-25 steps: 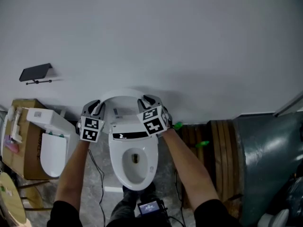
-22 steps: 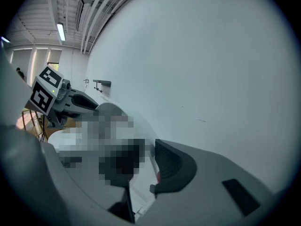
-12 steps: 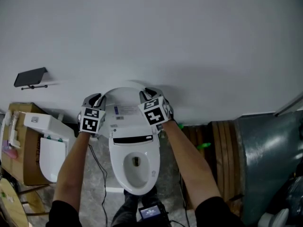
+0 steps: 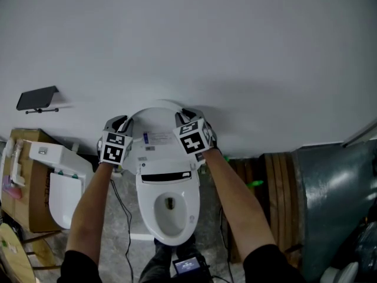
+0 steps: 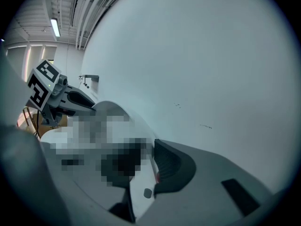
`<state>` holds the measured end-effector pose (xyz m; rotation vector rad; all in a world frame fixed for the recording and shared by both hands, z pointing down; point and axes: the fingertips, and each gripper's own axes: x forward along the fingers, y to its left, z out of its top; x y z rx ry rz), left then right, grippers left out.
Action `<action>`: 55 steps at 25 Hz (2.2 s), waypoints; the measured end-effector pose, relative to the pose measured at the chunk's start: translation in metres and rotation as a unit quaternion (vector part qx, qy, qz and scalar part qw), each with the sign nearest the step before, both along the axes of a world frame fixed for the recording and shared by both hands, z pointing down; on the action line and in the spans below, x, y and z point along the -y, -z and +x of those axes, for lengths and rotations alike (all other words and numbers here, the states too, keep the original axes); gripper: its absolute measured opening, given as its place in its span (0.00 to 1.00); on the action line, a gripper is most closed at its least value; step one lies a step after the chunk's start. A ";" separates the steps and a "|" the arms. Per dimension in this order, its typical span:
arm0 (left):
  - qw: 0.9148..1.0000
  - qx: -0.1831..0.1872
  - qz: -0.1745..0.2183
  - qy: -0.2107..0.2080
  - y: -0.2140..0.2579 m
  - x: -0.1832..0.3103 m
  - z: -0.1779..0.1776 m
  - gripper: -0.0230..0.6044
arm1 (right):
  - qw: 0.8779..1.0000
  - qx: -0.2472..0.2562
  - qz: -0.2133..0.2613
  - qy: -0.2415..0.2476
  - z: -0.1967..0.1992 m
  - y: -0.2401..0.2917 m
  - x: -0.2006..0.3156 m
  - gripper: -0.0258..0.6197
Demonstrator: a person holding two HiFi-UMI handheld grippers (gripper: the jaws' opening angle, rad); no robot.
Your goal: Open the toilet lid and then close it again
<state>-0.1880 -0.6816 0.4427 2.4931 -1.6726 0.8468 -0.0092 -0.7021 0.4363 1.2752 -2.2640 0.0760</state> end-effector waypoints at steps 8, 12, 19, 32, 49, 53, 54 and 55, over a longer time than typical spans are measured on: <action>1.000 -0.001 0.008 0.002 0.002 -0.012 -0.001 0.17 | 1.000 -0.012 0.010 0.007 0.000 0.002 -0.007 0.16; 1.000 -0.001 0.003 0.007 0.004 -0.019 -0.004 0.17 | 1.000 -0.008 0.001 0.021 -0.001 0.001 -0.019 0.17; 1.000 -0.016 0.010 0.016 0.020 -0.041 -0.006 0.17 | 0.999 0.023 -0.012 0.027 0.005 0.015 -0.045 0.23; 0.991 -0.125 0.023 -0.048 0.037 -0.224 0.072 0.08 | 0.976 0.194 -0.065 0.072 0.009 0.044 -0.192 0.08; 0.983 -0.144 0.040 -0.108 0.063 -0.372 0.051 0.06 | 0.980 0.194 -0.047 0.020 0.016 0.046 -0.352 0.07; 0.981 -0.144 0.043 -0.123 0.067 -0.402 0.037 0.06 | 0.982 0.185 -0.037 0.006 0.001 0.048 -0.388 0.07; 0.981 -0.144 0.043 -0.126 0.069 -0.408 0.034 0.06 | 0.983 0.182 -0.033 0.001 -0.001 0.049 -0.395 0.07; 0.980 -0.145 0.043 -0.128 0.071 -0.414 0.032 0.05 | 0.984 0.178 -0.029 -0.004 -0.002 0.051 -0.403 0.07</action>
